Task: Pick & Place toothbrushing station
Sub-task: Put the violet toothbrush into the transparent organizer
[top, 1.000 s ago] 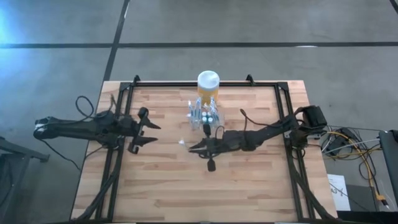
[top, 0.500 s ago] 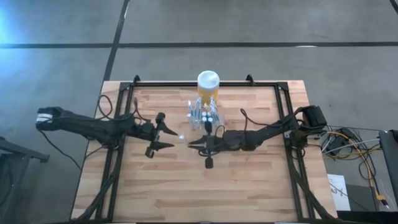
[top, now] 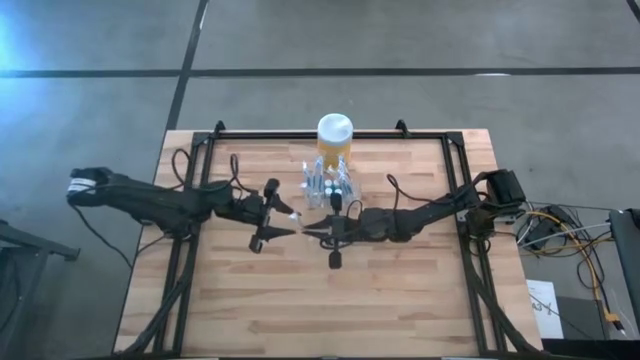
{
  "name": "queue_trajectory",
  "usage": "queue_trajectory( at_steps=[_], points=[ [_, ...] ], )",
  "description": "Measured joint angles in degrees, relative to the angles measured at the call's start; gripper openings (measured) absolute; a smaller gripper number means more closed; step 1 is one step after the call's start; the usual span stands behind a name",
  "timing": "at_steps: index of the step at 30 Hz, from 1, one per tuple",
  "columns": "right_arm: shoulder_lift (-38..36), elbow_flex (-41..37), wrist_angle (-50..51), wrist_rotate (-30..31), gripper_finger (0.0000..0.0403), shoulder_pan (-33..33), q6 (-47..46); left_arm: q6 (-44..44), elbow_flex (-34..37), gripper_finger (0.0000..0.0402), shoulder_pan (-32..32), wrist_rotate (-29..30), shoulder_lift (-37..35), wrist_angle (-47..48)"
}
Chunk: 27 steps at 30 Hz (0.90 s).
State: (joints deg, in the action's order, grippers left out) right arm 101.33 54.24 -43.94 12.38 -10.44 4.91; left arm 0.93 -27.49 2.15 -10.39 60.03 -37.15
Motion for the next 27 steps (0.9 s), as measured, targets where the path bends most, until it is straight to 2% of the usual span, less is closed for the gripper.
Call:
queue_trajectory(
  at_steps=[11,19,21,23,27],
  points=[
    [-0.02,0.00,-0.05,1.29,0.0018,-0.07,-0.19,-0.28,-3.36,0.0223,0.00,-1.03,5.63,-0.31],
    [-0.02,-0.02,-0.05,1.29,0.0019,-0.04,-0.19,-0.33,-4.14,0.0219,0.00,-1.27,6.87,-0.42],
    [0.00,-0.02,-0.05,1.29,0.0022,-0.07,-0.20,-0.33,-4.12,0.0202,0.00,-1.22,6.86,-0.48],
    [-0.02,-0.02,-0.07,1.29,0.0028,-0.07,-0.27,-0.31,-4.12,0.0168,0.00,-1.20,6.85,-0.53],
    [-0.02,-0.02,-0.09,1.31,0.0038,-0.04,-0.44,-0.31,-4.10,0.0058,0.00,-1.52,6.93,-0.90]
  ],
)
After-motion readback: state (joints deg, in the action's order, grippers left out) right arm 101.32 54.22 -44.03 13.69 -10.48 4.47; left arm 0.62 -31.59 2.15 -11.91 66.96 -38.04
